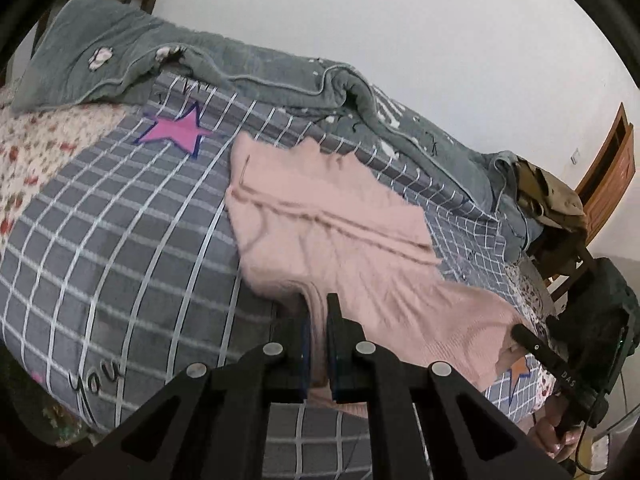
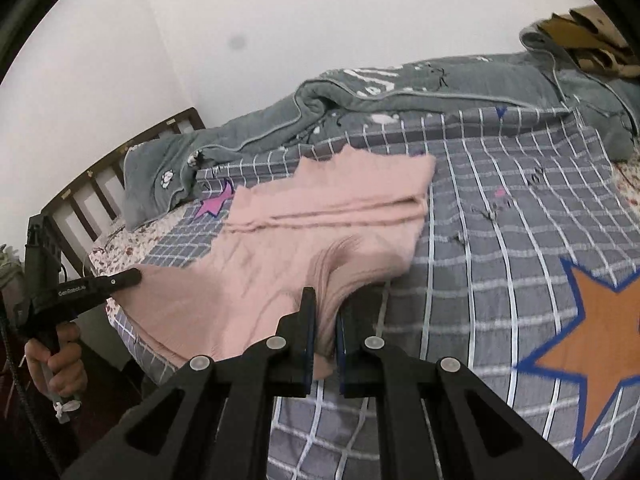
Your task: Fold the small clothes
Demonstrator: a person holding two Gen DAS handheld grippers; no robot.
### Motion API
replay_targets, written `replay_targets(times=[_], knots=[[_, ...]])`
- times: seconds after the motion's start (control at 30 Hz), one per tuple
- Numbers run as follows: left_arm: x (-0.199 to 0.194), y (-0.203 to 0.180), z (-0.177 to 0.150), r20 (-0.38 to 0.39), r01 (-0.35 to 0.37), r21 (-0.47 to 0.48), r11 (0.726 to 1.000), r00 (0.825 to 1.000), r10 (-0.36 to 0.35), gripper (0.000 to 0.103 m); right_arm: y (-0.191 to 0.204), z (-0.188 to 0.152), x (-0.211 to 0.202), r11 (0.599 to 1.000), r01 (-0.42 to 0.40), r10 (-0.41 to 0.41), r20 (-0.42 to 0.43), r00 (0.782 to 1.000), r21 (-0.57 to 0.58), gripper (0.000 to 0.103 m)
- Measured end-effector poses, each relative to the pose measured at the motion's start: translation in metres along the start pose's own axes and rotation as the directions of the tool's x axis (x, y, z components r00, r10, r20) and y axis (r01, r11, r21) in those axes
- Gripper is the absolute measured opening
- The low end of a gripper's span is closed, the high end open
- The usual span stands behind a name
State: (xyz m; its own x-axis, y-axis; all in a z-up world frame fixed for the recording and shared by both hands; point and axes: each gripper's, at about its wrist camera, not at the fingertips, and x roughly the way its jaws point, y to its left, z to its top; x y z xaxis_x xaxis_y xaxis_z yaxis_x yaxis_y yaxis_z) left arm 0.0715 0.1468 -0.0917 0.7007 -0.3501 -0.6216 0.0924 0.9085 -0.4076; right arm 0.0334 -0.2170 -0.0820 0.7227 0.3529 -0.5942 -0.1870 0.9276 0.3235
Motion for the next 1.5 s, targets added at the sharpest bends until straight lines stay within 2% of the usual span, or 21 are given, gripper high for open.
replay_targets(times=[0.17,0.33,0.6,0.9,1.07,1.27,1.5], knots=[[0.012,-0.008,0.031,0.028,-0.004,-0.004,1.0,1.0,0.004,0.007,-0.003,0.033,0.01,0.999,-0.022,0.022,0.025,0.999,0.029,0.008],[0.032,-0.007,0.056,0.049,-0.022,-0.014,1.0,0.999,0.023,0.007,-0.006,0.067,0.035,0.999,-0.01,0.008,0.051,0.999,0.036,0.008],[0.068,0.001,0.097,0.062,-0.037,0.0,0.999,0.997,0.037,0.007,-0.02,0.105,0.074,0.997,-0.026,0.022,0.062,0.998,0.072,0.008],[0.111,0.011,0.132,0.059,-0.022,-0.031,0.999,0.998,0.024,0.007,-0.039,0.137,0.121,0.992,-0.04,0.033,0.062,0.998,0.123,0.008],[0.136,0.013,0.148,0.05,-0.029,-0.017,0.999,0.998,0.03,0.007,-0.041,0.155,0.148,0.992,-0.047,0.04,0.061,0.997,0.115,0.008],[0.169,0.028,0.171,0.044,-0.026,-0.047,0.999,0.999,0.028,0.007,-0.044,0.179,0.183,0.994,-0.043,0.037,0.064,0.997,0.096,0.008],[0.217,0.039,0.19,0.019,-0.049,-0.072,0.996,0.999,0.051,0.007,-0.058,0.199,0.237,0.999,0.025,-0.026,0.016,1.0,0.025,0.009]])
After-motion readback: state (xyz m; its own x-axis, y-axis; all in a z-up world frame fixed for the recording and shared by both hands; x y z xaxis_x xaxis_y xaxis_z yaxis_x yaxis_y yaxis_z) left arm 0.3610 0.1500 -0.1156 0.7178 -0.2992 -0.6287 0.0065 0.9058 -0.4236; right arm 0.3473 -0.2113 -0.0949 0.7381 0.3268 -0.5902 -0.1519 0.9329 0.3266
